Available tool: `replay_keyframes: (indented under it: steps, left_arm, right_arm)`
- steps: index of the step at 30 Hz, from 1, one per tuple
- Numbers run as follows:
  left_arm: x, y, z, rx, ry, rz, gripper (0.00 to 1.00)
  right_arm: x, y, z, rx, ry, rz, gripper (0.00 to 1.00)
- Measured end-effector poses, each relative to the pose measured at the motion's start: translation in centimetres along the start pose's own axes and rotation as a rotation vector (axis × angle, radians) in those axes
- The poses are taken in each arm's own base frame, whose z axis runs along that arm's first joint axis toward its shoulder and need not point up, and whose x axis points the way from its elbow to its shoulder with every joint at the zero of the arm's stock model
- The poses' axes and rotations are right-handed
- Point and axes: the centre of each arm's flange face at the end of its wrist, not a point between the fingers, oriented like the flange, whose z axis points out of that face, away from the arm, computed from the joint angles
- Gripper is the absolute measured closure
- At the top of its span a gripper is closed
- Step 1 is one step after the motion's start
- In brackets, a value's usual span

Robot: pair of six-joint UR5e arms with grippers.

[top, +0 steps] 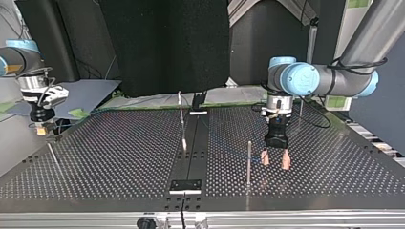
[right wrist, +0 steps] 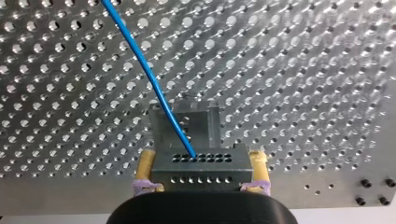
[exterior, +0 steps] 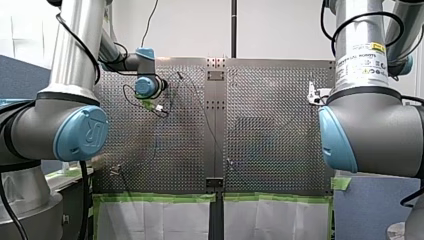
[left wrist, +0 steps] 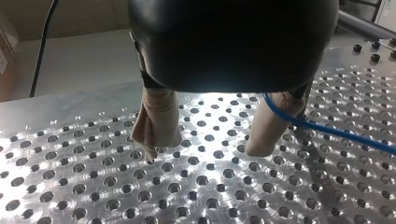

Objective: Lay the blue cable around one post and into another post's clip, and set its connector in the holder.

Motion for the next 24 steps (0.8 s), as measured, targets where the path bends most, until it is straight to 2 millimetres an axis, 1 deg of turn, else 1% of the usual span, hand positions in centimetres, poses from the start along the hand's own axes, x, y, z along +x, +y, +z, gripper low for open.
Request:
replay_keyframes:
  steps: [5,10,12,18,24]
  left_arm:
    - [0.2,0.3,0.1,-0.006,0.006,0.001,0.0]
    - [1.0,1.5,0.4,-0.026,0.032,0.002,0.0]
    - [1.0,1.7,0.5,-0.031,0.03,0.004,0.0]
    - [0.7,1.3,0.9,-0.051,0.013,0.042,0.0]
    - [0.8,1.4,0.6,-0.088,0.023,0.087,0.0]
  right_arm:
    - [0.4,0.0,0.5,0.003,-0.002,-0.005,0.93]
    - [0.8,0.0,0.8,0.005,0.0,-0.008,0.93]
    - [0.7,-0.1,0.9,0.006,0.001,-0.009,0.93]
    - [0.3,-0.2,1.0,0.008,-0.003,-0.008,0.93]
    - [-0.1,-0.3,1.1,0.01,-0.01,-0.008,0.93]
